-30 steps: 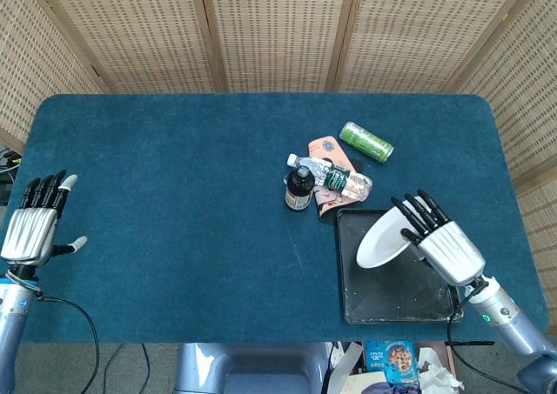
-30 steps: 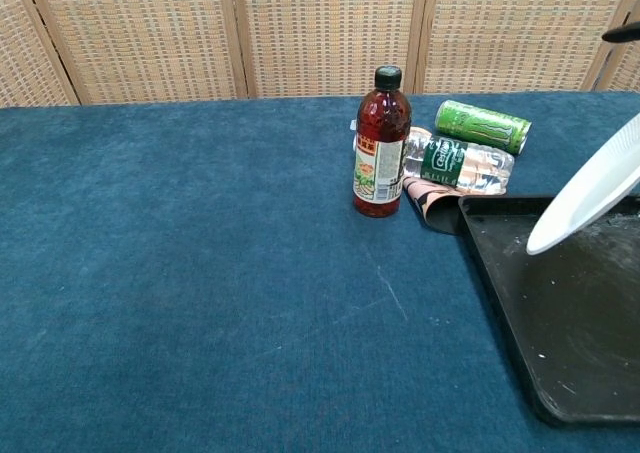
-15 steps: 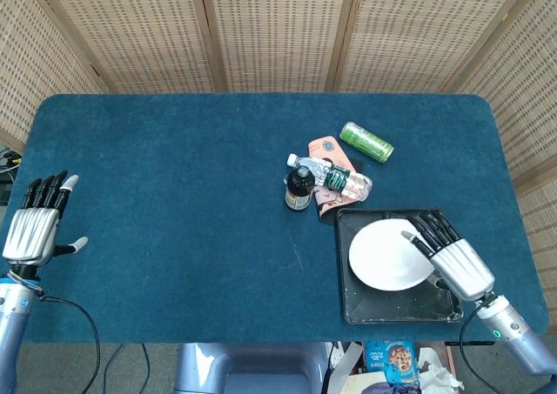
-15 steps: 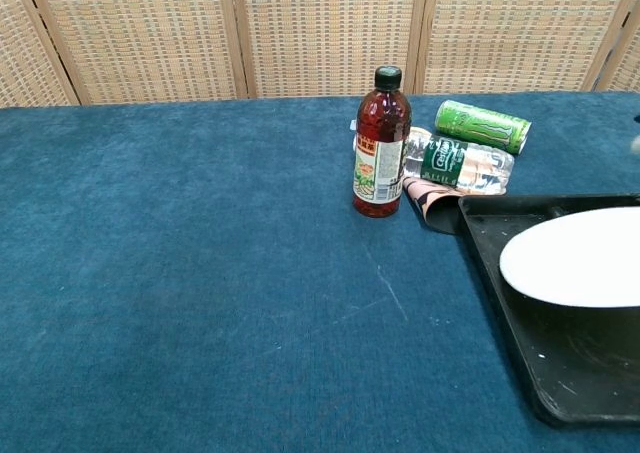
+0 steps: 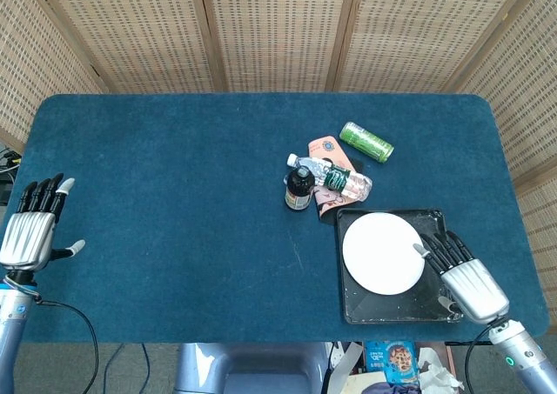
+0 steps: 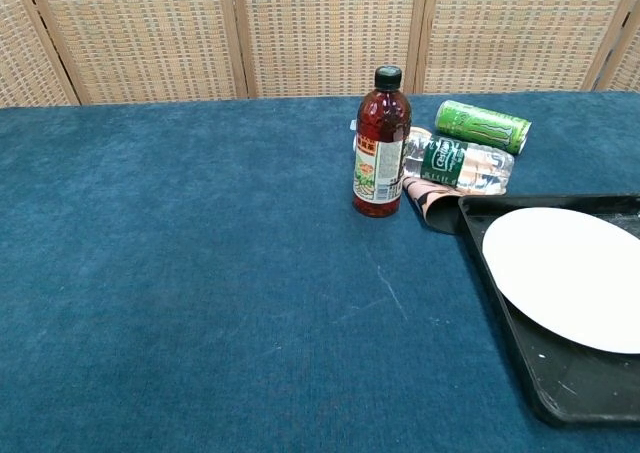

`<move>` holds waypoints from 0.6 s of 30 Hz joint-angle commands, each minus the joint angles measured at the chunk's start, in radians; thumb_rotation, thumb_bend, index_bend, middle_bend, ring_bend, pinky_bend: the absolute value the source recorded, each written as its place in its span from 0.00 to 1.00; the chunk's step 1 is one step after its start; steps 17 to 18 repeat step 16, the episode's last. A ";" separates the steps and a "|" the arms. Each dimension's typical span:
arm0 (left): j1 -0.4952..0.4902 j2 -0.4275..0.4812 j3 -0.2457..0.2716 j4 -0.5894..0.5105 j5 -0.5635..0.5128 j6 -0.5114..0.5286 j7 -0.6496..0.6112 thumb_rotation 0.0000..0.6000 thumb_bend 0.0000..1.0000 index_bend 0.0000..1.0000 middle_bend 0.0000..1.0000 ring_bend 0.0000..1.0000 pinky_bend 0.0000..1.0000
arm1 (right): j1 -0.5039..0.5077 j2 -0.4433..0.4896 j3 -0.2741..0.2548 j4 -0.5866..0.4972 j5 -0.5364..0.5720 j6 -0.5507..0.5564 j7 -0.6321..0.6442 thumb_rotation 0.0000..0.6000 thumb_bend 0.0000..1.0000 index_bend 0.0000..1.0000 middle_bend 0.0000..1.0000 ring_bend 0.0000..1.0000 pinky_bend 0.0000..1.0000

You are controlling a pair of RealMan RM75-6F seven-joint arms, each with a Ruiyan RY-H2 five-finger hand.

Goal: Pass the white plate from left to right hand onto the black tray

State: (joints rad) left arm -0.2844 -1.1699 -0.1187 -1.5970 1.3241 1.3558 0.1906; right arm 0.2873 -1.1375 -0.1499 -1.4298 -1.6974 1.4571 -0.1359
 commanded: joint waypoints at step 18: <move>0.087 0.064 0.056 -0.076 0.055 0.080 0.012 1.00 0.00 0.00 0.00 0.00 0.00 | -0.114 -0.141 0.181 -0.077 0.184 0.133 -0.011 1.00 0.00 0.00 0.00 0.00 0.00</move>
